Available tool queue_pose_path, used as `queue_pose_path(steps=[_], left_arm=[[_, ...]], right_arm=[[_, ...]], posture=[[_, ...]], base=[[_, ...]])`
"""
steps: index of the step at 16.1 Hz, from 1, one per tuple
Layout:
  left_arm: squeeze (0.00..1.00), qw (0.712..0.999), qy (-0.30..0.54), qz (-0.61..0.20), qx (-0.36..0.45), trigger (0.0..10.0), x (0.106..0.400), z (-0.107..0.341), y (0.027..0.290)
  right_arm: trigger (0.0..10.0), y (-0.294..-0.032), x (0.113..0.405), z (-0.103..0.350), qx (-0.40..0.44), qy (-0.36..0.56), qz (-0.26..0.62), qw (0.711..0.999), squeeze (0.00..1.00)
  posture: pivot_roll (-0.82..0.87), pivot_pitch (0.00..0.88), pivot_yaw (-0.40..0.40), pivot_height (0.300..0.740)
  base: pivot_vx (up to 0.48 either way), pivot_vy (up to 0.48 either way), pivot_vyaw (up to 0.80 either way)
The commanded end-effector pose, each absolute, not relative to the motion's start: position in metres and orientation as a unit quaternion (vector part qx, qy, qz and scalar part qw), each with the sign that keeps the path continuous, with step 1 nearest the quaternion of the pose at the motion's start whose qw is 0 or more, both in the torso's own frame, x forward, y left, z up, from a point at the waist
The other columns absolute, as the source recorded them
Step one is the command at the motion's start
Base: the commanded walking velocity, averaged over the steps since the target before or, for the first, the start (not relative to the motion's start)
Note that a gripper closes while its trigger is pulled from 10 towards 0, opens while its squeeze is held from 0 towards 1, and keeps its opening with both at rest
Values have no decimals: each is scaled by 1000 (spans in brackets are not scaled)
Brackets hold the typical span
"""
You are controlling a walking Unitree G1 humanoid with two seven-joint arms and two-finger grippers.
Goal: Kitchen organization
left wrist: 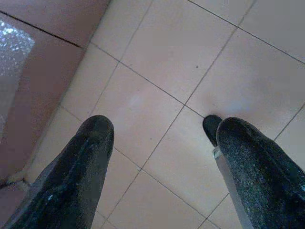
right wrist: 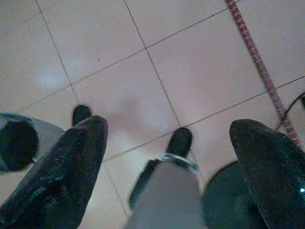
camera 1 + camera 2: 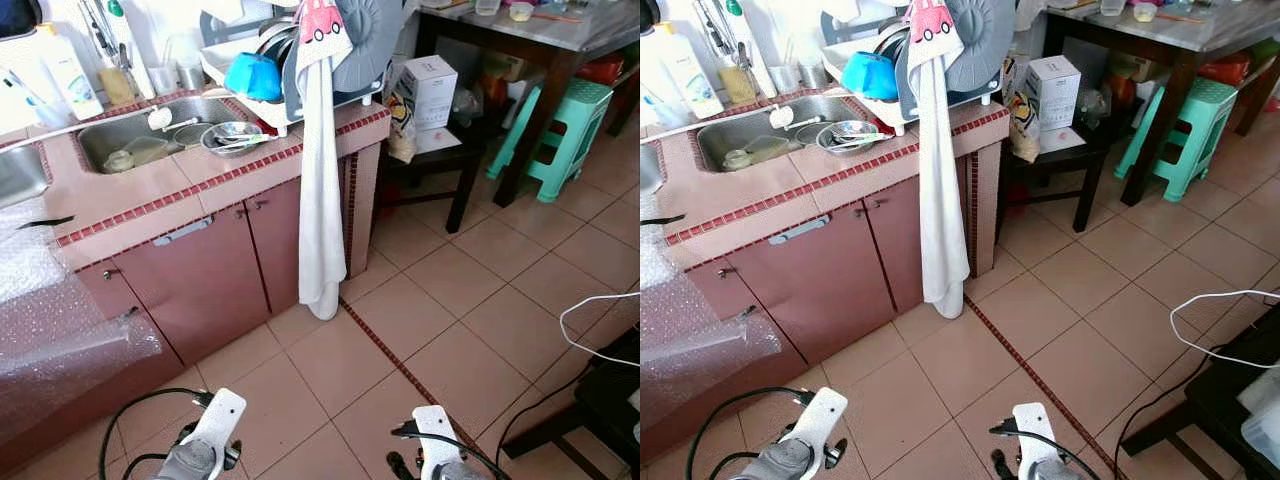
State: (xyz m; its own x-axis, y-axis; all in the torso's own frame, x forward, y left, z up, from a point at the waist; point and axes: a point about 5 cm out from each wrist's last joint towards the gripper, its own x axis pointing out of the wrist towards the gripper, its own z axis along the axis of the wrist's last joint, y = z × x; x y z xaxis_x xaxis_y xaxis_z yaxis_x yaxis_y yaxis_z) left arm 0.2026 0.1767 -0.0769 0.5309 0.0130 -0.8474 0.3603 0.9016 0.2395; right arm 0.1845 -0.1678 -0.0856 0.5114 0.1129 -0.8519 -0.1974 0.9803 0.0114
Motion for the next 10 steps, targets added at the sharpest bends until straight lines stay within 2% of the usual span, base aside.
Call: queue_pose_path(steps=[1,5,8,10], left_arm=[[0,849,478,-105,200,10000,200,-78,179],[0,850,477,-113,191,10000,200,-78,177],[0,873,450,-102,157,10000,209,-73,174],[0,885,418,-119,165,10000,218,-67,165]], right_arm=[[10000,-167,184,-86,-65,487,108,864,0],[10000,-168,182,-87,-81,491,115,860,0],[10000,-162,180,-88,-102,489,137,856,0],[10000,-162,179,-88,-109,488,138,855,0]], posture=[[18,0,71,740],[24,0,67,740],[30,0,60,740],[33,0,59,740]], base=[[0,0,0],[0,0,800],[0,0,800],[0,0,800]])
